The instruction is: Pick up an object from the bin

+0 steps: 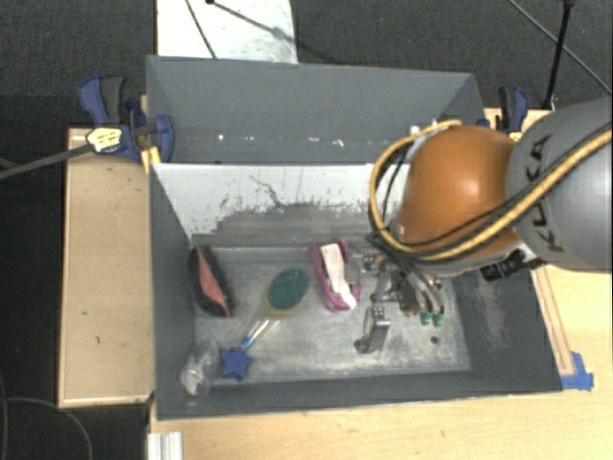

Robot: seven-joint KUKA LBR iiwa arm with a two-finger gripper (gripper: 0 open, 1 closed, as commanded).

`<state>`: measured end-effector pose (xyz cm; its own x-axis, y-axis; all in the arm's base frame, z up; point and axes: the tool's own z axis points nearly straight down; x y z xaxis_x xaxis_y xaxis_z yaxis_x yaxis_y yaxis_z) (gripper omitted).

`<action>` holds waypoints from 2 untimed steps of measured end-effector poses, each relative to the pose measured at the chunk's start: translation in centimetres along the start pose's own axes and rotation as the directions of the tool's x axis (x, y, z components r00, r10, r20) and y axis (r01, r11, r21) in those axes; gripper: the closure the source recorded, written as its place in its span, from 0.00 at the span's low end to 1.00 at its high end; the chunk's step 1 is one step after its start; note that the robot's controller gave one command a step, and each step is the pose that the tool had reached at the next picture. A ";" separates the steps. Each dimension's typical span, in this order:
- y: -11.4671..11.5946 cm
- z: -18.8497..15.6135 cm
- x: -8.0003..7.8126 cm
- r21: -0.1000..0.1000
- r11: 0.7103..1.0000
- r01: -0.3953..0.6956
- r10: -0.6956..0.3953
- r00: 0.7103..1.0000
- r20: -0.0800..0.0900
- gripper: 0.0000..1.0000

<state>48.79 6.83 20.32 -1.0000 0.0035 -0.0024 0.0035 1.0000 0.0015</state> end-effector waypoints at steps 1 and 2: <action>6.2 -1.5 -7.4 -0.002 0.940 -0.341 0.341 0.940 0.003 0.00; 6.0 11.2 -7.5 0.005 0.904 -0.428 0.428 0.904 -0.009 0.00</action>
Offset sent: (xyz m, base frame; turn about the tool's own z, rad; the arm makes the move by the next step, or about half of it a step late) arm 0.0731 0.0599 0.0136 0.3504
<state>56.35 12.83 9.15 -0.9020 0.4316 0.0079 0.4316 0.9021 -0.0031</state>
